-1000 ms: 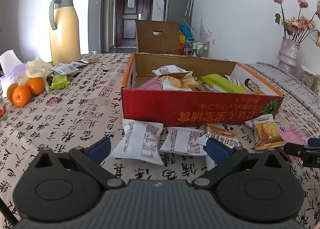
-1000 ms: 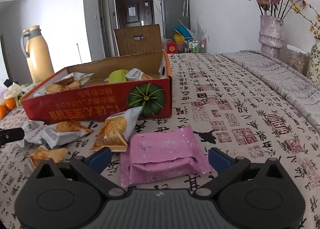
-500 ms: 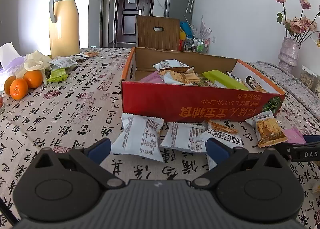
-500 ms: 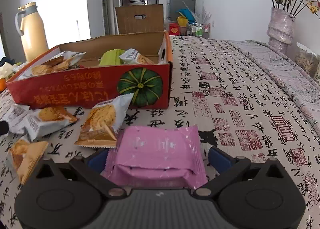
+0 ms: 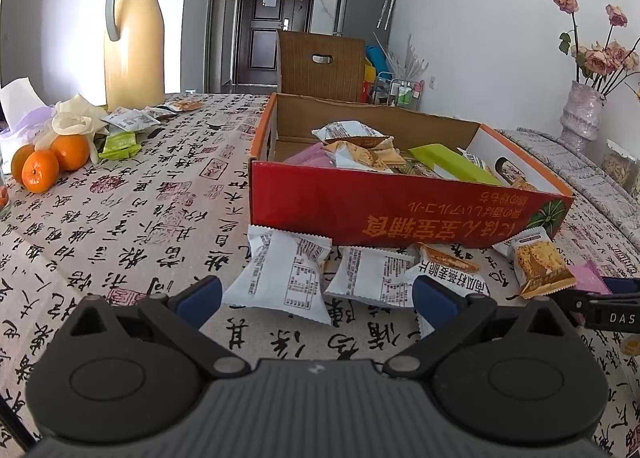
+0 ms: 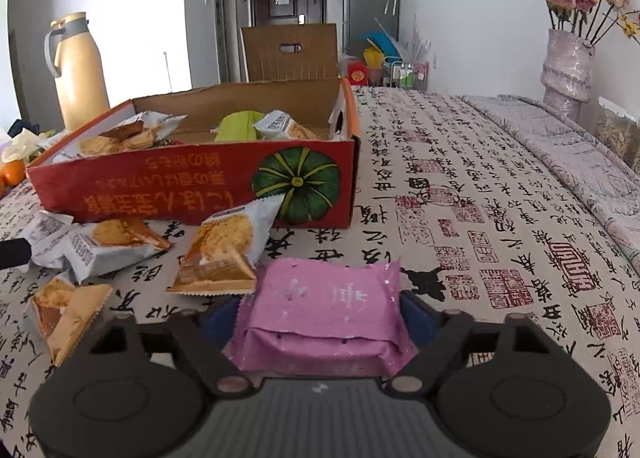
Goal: Organize snacks
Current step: 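Grasp a white pumpkin-seed packet with the left gripper while the right holds the pink packet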
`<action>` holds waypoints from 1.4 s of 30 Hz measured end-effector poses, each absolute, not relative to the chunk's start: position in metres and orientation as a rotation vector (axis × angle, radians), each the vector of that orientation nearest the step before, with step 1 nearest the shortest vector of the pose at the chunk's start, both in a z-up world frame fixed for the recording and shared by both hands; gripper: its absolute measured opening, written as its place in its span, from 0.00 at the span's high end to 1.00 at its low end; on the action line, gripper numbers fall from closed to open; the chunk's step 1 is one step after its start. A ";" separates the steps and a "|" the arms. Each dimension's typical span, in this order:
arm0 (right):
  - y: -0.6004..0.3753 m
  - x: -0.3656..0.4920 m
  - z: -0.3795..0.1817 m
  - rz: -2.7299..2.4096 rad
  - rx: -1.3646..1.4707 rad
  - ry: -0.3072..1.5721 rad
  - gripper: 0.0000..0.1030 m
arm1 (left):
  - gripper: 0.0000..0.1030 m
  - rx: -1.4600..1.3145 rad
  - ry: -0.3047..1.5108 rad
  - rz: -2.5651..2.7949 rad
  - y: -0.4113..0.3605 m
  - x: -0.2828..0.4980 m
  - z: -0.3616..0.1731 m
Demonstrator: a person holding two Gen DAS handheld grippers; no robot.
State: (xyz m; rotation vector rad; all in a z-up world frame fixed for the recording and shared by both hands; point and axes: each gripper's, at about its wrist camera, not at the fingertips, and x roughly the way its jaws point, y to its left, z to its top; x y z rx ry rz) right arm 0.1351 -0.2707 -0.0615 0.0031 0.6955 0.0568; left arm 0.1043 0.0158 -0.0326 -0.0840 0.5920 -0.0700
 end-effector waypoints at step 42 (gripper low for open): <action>-0.287 0.101 -0.054 0.003 0.125 0.467 0.36 | 0.19 0.063 0.766 0.046 0.017 0.160 -0.043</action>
